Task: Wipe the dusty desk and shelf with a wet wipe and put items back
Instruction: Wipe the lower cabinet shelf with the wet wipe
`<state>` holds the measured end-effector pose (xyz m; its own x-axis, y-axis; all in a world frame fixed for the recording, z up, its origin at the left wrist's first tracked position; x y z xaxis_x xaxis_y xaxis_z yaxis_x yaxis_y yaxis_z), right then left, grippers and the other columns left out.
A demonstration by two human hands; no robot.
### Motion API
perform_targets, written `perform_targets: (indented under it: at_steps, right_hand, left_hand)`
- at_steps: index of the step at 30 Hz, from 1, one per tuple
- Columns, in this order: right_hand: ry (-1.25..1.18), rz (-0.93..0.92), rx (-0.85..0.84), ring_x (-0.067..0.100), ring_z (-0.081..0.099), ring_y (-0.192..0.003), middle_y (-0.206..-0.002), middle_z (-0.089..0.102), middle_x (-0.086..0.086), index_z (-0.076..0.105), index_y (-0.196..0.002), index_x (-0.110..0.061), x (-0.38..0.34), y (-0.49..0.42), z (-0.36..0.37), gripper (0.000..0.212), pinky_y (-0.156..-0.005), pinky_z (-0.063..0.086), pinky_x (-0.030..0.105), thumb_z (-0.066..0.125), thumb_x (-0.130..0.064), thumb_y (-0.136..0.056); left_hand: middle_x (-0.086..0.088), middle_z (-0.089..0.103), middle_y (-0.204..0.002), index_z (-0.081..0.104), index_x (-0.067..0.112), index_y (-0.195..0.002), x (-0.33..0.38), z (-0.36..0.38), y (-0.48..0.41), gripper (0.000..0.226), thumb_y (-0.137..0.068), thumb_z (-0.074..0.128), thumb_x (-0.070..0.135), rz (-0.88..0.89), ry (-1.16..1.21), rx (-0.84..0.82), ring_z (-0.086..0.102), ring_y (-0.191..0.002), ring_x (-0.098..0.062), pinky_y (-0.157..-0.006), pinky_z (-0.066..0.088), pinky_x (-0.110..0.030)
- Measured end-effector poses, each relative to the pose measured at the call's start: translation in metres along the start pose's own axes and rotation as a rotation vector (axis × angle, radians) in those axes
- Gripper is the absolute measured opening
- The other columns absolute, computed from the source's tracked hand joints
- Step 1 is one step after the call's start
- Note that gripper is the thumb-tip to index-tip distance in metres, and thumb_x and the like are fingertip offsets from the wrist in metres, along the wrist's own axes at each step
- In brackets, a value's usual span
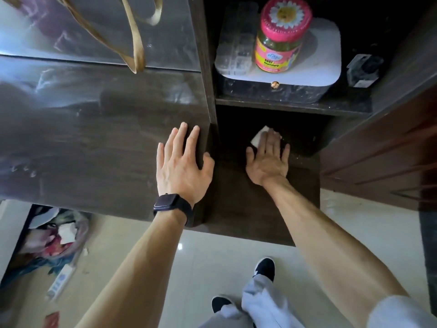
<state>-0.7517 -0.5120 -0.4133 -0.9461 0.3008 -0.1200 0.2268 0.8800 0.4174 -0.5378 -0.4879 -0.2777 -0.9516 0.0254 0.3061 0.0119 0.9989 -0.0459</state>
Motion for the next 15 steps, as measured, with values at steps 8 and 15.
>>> perform_targets:
  at_steps: [8, 15]
  right_hand:
    - [-0.027, 0.131, 0.011, 0.035, -0.023, -0.148, -0.16, -0.022, 0.024, -0.013, -0.152, 0.003, 0.024, 0.084, 0.029, 0.087, -0.123, -0.008, 0.047, 0.008, -0.061, -0.098]
    - [0.044, -0.062, 0.058, 0.033, -0.022, -0.149, -0.161, -0.02, 0.022, -0.012, -0.154, -0.001, -0.043, -0.022, 0.003, 0.079, -0.124, -0.008, 0.045, 0.011, -0.055, -0.101]
  left_hand:
    - [0.0, 0.03, -0.16, 0.037, 0.027, -0.149, 0.002, -0.002, -0.004, 0.06, -0.092, 0.045, 0.043, -0.008, 0.005, 0.003, 0.02, -0.149, -0.02, -0.122, 0.014, -0.046]
    - [0.001, 0.028, -0.16, 0.036, 0.027, -0.15, -0.003, 0.004, -0.007, 0.062, -0.091, 0.045, 0.044, 0.0, 0.015, 0.017, 0.017, -0.15, -0.018, -0.123, 0.011, -0.045]
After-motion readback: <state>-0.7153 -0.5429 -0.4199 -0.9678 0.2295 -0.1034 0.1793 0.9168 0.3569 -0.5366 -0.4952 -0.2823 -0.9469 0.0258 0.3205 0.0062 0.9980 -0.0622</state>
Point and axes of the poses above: each hand's wrist, its own y-axis away from the middle knuckle, its own z-axis out of the palm, x = y × z, the point moved 6 cm from there along -y, towards the middle knuckle
